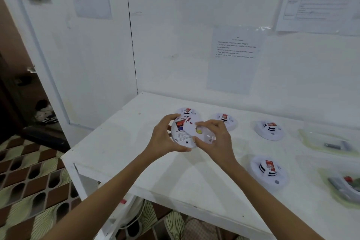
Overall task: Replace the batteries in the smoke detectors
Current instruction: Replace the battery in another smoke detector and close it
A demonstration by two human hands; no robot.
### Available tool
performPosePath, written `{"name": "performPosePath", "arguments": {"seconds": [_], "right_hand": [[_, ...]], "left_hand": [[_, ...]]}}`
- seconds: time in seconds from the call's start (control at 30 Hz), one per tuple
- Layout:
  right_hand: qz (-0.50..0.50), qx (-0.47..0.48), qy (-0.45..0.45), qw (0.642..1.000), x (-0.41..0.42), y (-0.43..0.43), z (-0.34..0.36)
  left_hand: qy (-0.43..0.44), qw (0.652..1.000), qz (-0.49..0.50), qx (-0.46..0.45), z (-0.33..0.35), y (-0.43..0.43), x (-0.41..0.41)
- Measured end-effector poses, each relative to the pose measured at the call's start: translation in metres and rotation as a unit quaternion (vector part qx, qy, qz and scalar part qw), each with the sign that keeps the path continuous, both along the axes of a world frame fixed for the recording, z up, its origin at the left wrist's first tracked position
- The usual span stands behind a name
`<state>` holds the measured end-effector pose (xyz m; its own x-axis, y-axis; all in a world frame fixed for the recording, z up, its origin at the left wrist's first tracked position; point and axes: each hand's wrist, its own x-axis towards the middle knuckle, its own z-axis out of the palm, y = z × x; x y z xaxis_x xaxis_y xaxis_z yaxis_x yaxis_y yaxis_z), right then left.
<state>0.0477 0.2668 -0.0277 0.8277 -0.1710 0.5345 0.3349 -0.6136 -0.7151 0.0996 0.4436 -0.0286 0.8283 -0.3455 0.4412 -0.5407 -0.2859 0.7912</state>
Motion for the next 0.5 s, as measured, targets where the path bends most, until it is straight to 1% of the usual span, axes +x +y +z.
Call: {"name": "performPosePath", "arguments": {"seconds": [0.07,0.1,0.17,0.27,0.33,0.37,0.43,0.5], "right_hand": [[0.010,0.088,0.048,0.995,0.000,0.007,0.000],[0.028,0.149,0.073,0.986,0.001,0.011,0.000],[0.069,0.272,0.099,0.955,0.001,0.017,0.001],[0.077,0.361,0.120,0.921,0.002,0.018,0.005],[0.093,0.372,0.145,0.912,0.002,0.011,0.010],[0.108,0.356,0.159,0.914,0.003,0.003,0.012],[0.153,0.306,0.195,0.919,0.005,-0.013,0.018],[0.198,0.250,0.229,0.920,0.006,-0.025,0.025]], "left_hand": [[0.000,1.000,0.013,-0.015,0.002,-0.003,0.000],[0.000,1.000,0.017,-0.022,0.002,-0.005,0.000],[0.003,0.999,0.021,-0.044,0.001,-0.010,-0.002],[0.004,0.998,0.028,-0.064,-0.003,-0.015,-0.003],[0.008,0.999,0.005,-0.041,-0.003,-0.010,-0.002],[0.017,1.000,-0.019,-0.017,-0.002,-0.006,0.000],[0.033,0.996,-0.075,0.031,0.001,0.004,0.003],[0.035,0.991,-0.111,0.059,0.003,0.007,0.004]]}}
